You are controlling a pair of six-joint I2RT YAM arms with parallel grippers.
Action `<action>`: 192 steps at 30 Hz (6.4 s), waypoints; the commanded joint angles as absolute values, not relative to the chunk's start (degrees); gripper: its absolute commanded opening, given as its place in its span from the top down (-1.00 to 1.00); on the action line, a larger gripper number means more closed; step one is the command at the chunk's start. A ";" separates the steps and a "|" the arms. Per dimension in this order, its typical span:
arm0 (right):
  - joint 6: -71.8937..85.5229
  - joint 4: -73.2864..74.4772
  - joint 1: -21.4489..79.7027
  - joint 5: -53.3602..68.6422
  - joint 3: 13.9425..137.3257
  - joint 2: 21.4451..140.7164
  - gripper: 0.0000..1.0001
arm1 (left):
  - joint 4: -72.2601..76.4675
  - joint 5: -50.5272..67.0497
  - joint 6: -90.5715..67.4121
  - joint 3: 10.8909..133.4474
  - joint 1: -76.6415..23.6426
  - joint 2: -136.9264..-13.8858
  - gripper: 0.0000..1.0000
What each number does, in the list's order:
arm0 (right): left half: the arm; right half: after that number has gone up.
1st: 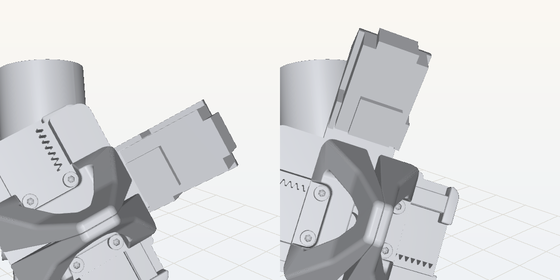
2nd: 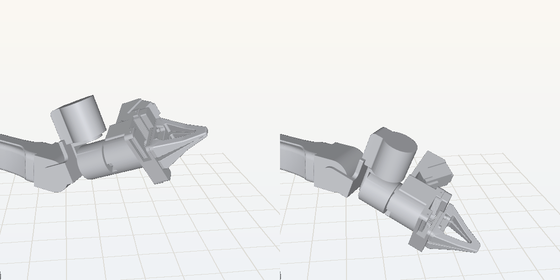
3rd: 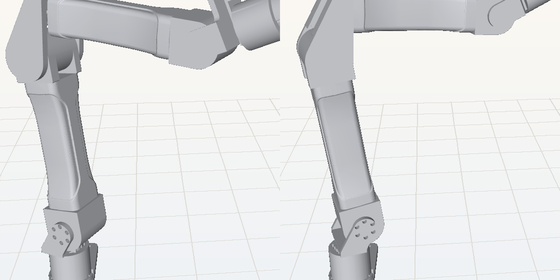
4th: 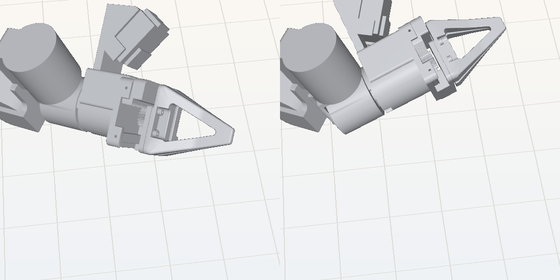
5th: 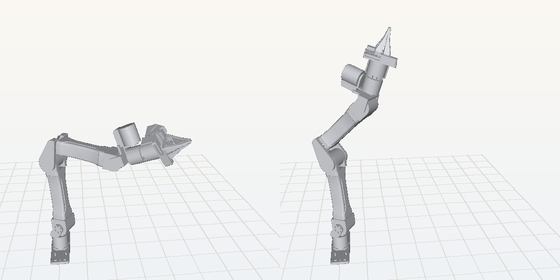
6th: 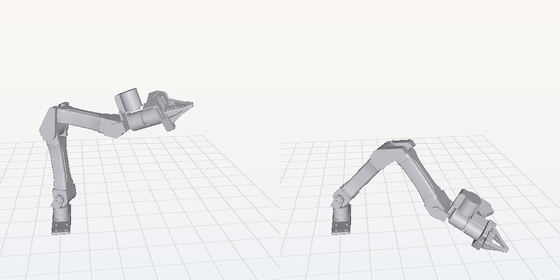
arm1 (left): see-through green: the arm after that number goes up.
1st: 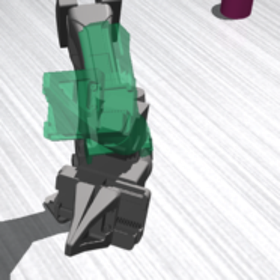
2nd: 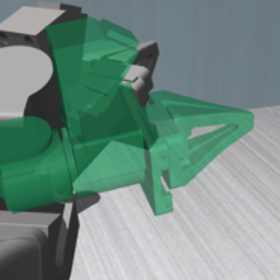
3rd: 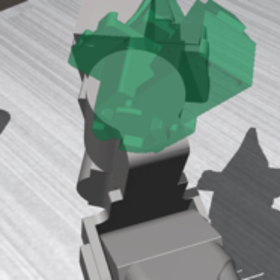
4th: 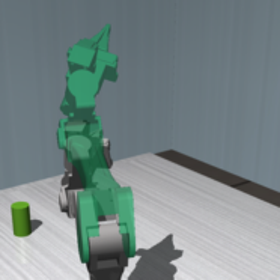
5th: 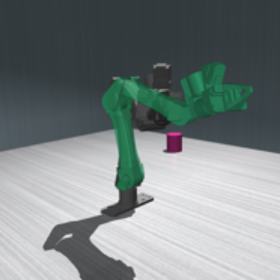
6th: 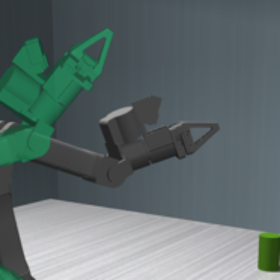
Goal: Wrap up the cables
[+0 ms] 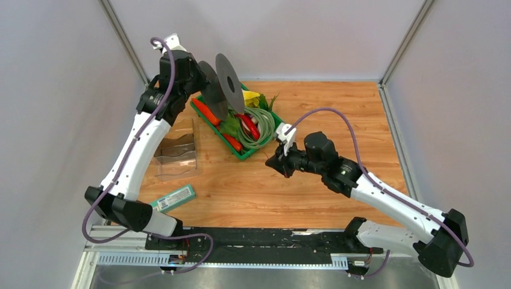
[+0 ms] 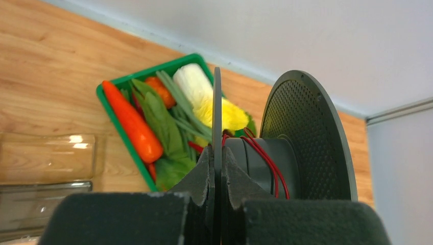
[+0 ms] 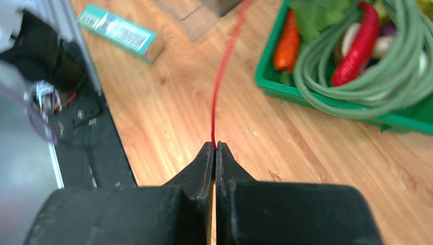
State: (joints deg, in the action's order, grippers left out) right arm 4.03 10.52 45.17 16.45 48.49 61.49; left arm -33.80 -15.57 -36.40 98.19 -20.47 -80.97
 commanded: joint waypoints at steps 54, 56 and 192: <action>-59.24 8.26 52.74 23.38 84.54 72.33 1.00 | -21.54 7.19 -7.91 74.81 -26.63 -75.59 1.00; -59.15 8.09 50.81 23.73 85.95 73.56 1.00 | -21.01 11.05 -7.04 73.31 -26.63 -73.84 1.00; -85.69 2.82 -19.51 7.99 8.61 39.81 0.99 | 22.58 16.61 -75.58 116.29 -59.06 -151.26 0.40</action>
State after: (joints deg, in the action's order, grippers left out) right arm -83.81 10.66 -17.56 6.07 8.16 37.91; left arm 21.26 11.11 -77.58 114.19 -56.51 -151.04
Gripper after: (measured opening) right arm 0.007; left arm 0.237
